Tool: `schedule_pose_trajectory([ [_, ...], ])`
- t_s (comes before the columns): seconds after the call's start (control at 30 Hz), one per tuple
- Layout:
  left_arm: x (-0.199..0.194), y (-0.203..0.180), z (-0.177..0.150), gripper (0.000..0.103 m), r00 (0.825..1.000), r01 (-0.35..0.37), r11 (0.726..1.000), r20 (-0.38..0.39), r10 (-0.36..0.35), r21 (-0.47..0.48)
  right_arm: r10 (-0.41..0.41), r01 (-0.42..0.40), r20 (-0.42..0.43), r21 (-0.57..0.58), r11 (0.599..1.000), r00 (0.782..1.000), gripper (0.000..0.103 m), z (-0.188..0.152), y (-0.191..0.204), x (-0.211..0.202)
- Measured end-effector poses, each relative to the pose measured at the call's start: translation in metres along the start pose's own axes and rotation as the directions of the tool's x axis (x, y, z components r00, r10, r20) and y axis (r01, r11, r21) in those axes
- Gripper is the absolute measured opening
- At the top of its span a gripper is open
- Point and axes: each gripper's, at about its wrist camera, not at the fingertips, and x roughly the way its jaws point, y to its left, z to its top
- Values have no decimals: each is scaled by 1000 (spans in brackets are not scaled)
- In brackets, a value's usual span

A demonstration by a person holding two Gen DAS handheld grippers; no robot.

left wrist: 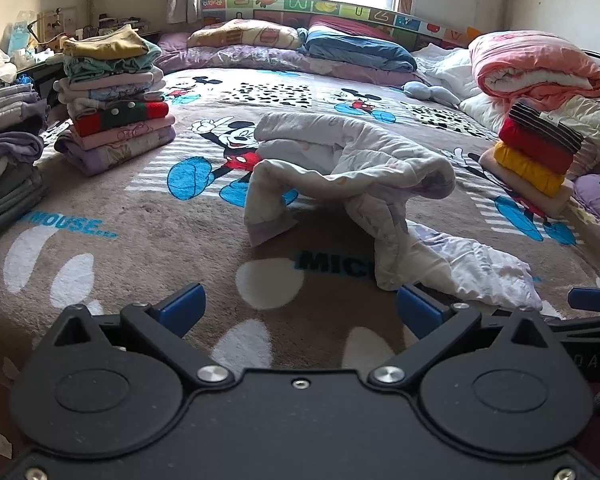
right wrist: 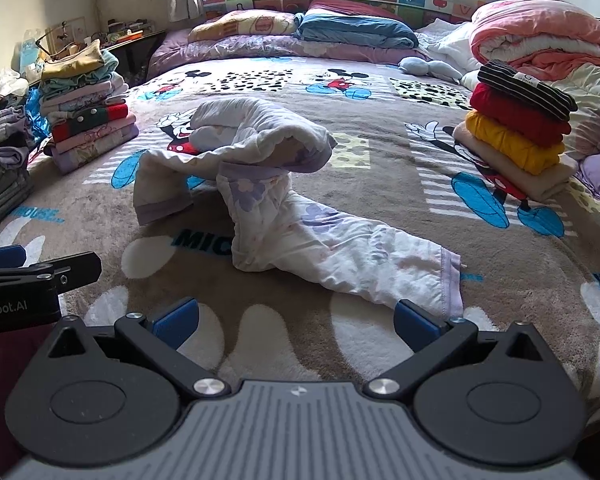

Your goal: Fold clothes

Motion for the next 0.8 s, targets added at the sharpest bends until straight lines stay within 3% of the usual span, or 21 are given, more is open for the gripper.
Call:
schedule_pose_trajectory([
  [0.8,1,3,-1,103,1000,7,1000,-7,-7,-17,-2,2,-10,-4,1000,1000,103,-1,2,1],
])
